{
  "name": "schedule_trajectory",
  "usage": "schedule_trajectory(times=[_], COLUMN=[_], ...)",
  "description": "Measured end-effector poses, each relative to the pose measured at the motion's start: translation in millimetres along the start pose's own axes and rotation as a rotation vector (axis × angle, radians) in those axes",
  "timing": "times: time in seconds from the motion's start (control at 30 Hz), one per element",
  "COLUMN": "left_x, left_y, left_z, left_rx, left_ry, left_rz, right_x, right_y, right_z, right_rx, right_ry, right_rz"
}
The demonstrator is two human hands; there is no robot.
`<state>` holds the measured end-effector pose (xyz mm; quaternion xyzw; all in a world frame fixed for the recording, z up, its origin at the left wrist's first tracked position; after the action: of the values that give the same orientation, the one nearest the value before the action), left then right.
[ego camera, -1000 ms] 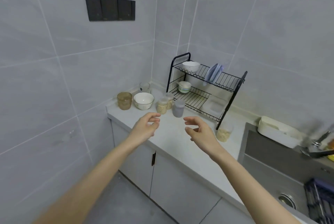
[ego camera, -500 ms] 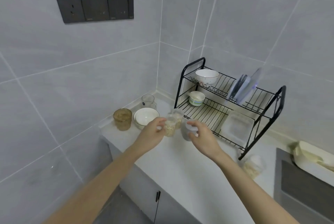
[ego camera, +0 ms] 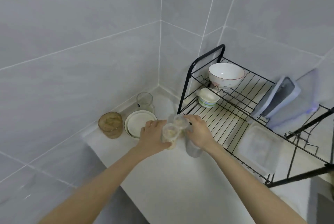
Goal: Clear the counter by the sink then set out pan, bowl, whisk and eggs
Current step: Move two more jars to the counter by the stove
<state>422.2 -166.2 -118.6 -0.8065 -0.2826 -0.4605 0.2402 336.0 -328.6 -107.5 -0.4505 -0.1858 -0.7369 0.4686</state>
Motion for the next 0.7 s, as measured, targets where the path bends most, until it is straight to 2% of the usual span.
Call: schedule_trajectory(times=[0.3,0.5,0.6,0.7], left_x=[-23.2,-28.5,-25.6,-11.4], left_y=[36.4,40.5,37.1,25.1], left_z=[2.8,3.3,9.3,11.6], left_rx=[-0.034,-0.005,-0.021,-0.011], left_ry=[0.067,-0.002,-0.121,-0.372], left_rz=[0.080,-0.024,-0.053,-0.094], right_x=[-25.5,-30.0,-26.1,-16.3], right_y=[52.2,55.9,51.7,43.4], right_z=[-6.8,-9.4,-5.1,1.6], right_rx=[0.018,-0.007,-0.045,-0.038], right_ry=[-0.102,-0.074,-0.007,0.044], right_rz=[0.150,0.095,0.033,-0.050])
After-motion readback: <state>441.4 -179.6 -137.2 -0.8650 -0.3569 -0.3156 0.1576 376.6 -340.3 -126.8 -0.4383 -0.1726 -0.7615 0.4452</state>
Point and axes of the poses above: each hand's wrist, its own y-axis towards the middle knuckle, its own x-axis out of the back of the hand, z = x × y, the point moved 1 cm from there along y, towards the middle knuckle, and after that the axes turned 3 degrees about -x, right-handed, at the moved point
